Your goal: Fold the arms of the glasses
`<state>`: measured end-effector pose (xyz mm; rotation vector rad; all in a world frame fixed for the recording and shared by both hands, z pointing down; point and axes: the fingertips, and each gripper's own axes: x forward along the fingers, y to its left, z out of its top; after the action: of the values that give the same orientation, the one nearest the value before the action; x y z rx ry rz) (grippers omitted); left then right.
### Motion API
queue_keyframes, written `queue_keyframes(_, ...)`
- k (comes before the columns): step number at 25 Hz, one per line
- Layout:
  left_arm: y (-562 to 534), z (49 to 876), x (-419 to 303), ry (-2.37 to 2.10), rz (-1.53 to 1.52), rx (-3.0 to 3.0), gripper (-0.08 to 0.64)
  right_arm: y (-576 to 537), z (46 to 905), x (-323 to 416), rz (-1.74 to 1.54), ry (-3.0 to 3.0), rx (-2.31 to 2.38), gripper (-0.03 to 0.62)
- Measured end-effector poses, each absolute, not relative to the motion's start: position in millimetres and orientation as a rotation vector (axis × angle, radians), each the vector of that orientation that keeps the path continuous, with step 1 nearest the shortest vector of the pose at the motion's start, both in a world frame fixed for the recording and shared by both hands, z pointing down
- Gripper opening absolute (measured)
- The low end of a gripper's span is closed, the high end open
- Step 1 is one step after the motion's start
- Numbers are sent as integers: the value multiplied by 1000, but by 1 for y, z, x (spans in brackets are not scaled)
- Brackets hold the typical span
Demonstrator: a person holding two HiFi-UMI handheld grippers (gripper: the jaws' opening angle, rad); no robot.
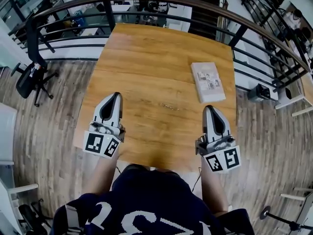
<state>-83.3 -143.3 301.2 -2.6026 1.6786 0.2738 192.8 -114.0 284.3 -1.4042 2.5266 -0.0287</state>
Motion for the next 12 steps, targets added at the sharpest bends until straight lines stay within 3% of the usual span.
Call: queue_keyframes(12, -176, 306, -72, 1585, 249, -2664, 15, -134, 290, 188, -11, 2527, -1474, 28)
